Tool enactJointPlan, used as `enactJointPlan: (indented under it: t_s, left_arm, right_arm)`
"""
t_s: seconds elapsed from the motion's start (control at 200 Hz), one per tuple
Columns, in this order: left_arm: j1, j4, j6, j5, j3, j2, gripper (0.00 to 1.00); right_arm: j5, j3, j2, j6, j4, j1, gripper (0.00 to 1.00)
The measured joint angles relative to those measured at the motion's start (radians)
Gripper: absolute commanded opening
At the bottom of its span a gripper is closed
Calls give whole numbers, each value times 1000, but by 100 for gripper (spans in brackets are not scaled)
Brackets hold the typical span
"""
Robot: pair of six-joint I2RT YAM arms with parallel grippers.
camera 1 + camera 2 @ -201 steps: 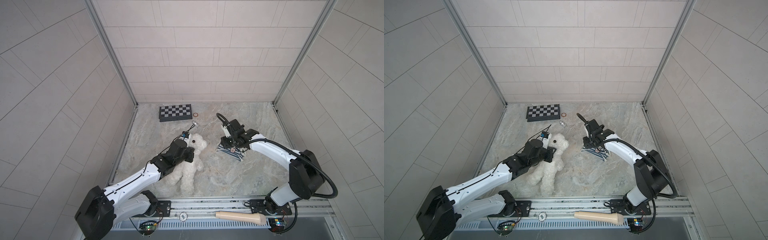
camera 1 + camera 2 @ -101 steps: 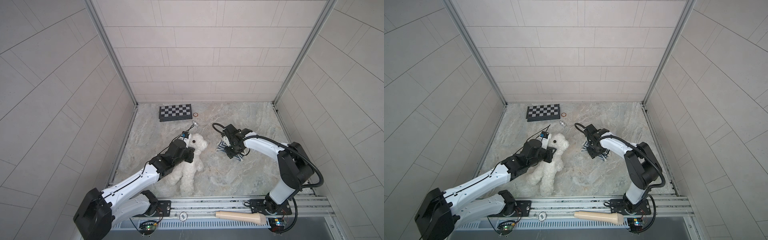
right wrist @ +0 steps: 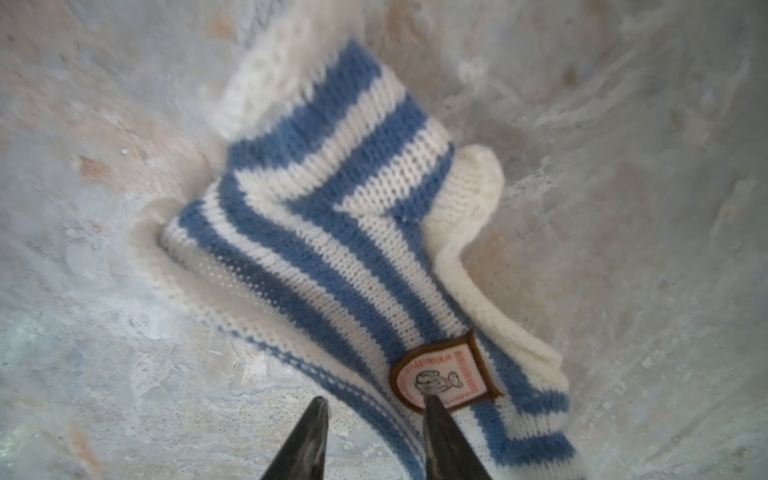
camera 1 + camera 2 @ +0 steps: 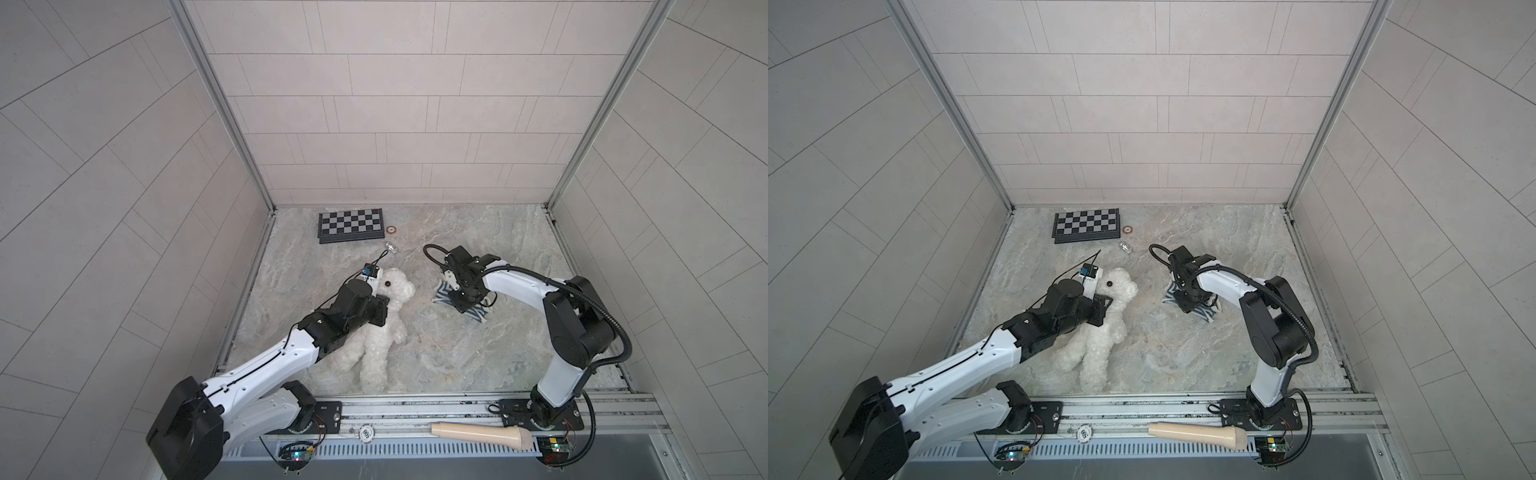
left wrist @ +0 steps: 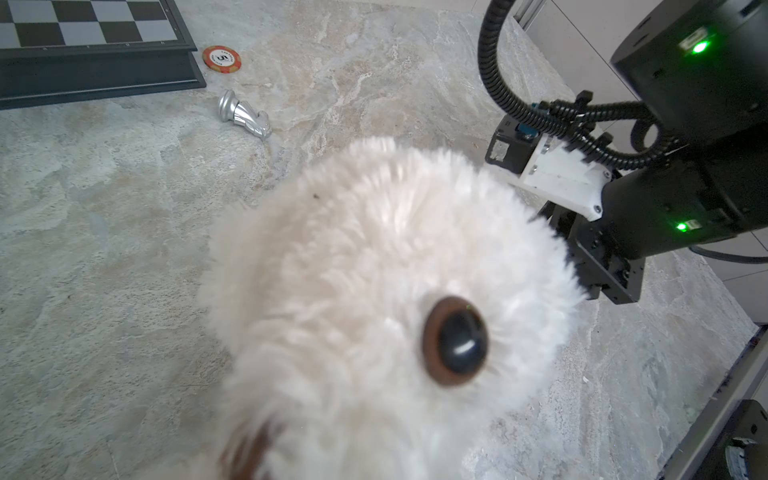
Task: Dress the teddy bear
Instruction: 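Grasp the striped sweater's edge with the right gripper and lift it, then carry the sweater with the right gripper over the bear's head held by the left gripper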
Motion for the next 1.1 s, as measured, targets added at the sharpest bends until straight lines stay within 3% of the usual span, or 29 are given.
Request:
enactJointPlan:
  t_s: [0.205,0.576,0.741,1.096]
  left_arm:
    - [0,0,0,0,0,0,2]
    - [0,9,2,1,-15,-15,1]
    - [-27,28,34,8,-36,-21,0]
    - [-201,216,126,134,-121,10,0]
  right_arm:
    - [0,1,10,-13,2,-4,19]
    - [-3,1,10,-20,3,-8,0]
    - [-12,1,-8,-16,2,-8,0]
    - [-99,10,-200,10,5,-8,0]
